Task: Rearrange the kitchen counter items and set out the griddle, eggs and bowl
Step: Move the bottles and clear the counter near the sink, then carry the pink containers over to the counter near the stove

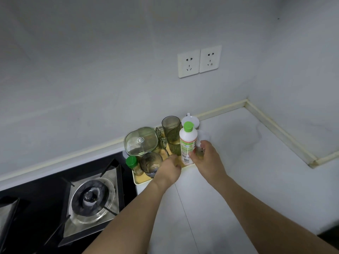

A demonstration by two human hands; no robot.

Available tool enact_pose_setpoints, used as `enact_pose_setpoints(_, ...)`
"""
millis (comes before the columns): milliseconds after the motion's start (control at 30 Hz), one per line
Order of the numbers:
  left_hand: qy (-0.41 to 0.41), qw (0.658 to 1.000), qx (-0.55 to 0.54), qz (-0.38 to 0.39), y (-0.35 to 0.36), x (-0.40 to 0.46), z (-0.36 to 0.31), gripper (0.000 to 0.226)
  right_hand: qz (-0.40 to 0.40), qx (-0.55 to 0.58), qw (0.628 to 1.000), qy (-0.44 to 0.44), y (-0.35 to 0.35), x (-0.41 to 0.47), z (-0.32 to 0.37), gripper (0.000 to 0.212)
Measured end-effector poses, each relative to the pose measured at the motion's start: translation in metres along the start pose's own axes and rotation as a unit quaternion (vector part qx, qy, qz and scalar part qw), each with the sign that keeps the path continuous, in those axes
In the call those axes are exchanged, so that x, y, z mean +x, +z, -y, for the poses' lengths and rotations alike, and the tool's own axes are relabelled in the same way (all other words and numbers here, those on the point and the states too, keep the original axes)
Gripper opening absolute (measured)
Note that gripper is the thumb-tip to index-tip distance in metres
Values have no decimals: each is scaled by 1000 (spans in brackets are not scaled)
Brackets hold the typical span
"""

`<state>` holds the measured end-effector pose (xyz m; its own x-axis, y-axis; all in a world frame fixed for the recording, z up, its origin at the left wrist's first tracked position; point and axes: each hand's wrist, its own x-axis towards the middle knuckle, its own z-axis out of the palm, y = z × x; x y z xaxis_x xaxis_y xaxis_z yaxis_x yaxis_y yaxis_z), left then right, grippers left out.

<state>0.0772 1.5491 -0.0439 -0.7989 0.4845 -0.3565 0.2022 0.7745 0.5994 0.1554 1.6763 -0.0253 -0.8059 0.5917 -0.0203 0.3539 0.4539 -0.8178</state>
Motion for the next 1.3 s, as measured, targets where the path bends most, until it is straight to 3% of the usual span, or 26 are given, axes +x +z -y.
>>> enact_pose_setpoints(467, 79, 988, -77, -104, -61, -76, 25, 32, -31, -2, 999, -17, 12, -59, 48, 45)
enact_pose_setpoints(767, 51, 983, -50, -170, -113, -124, 87, 41, -4, 9, 998, -56, 47, -100, 98, 44)
enact_pose_setpoints(933, 17, 967, -58, -246, -136, -187, 118, 38, 68, 8, 992, -109, 83, -135, 130, 42)
enact_pose_setpoints(1300, -157, 910, -71, -378, -164, -351, 230, 45, 269, 26, 941, -203, 172, -248, 209, 44)
